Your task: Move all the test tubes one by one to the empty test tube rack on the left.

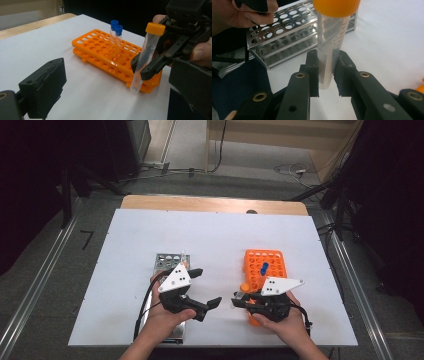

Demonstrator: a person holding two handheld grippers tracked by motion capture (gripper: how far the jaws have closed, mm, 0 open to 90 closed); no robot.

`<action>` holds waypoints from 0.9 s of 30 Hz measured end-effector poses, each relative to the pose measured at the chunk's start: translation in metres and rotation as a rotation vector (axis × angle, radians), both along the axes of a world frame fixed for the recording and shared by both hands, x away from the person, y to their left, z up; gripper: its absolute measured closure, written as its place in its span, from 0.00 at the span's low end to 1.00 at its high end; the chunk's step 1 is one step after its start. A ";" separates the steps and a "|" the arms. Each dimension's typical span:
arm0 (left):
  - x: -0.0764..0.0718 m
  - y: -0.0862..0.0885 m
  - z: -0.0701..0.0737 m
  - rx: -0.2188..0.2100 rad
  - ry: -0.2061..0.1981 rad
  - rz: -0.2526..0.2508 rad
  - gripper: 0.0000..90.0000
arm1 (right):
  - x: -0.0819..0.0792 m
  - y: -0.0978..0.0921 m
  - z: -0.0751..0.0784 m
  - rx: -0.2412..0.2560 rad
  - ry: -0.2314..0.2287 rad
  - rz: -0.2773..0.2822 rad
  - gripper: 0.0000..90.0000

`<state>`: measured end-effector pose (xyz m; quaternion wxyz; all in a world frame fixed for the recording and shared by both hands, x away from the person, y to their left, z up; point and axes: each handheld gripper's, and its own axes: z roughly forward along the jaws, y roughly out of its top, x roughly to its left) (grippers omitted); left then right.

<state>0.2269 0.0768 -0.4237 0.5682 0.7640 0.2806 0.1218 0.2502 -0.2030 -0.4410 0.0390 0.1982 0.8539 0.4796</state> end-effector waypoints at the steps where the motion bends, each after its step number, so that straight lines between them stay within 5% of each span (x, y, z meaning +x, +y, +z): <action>1: 0.000 -0.001 0.000 0.004 -0.001 -0.003 0.01 | 0.000 0.001 0.000 0.000 0.000 0.005 0.81; 9: -0.003 -0.009 0.002 -0.021 -0.006 -0.059 0.13 | -0.003 0.011 -0.001 -0.001 0.007 0.022 0.81; 18: -0.005 -0.026 0.000 -0.030 0.003 -0.187 0.47 | -0.006 0.022 -0.003 -0.013 0.011 0.047 0.81; 27: -0.005 -0.032 -0.002 -0.013 0.012 -0.205 0.77 | -0.013 0.028 -0.001 -0.015 -0.002 0.089 0.81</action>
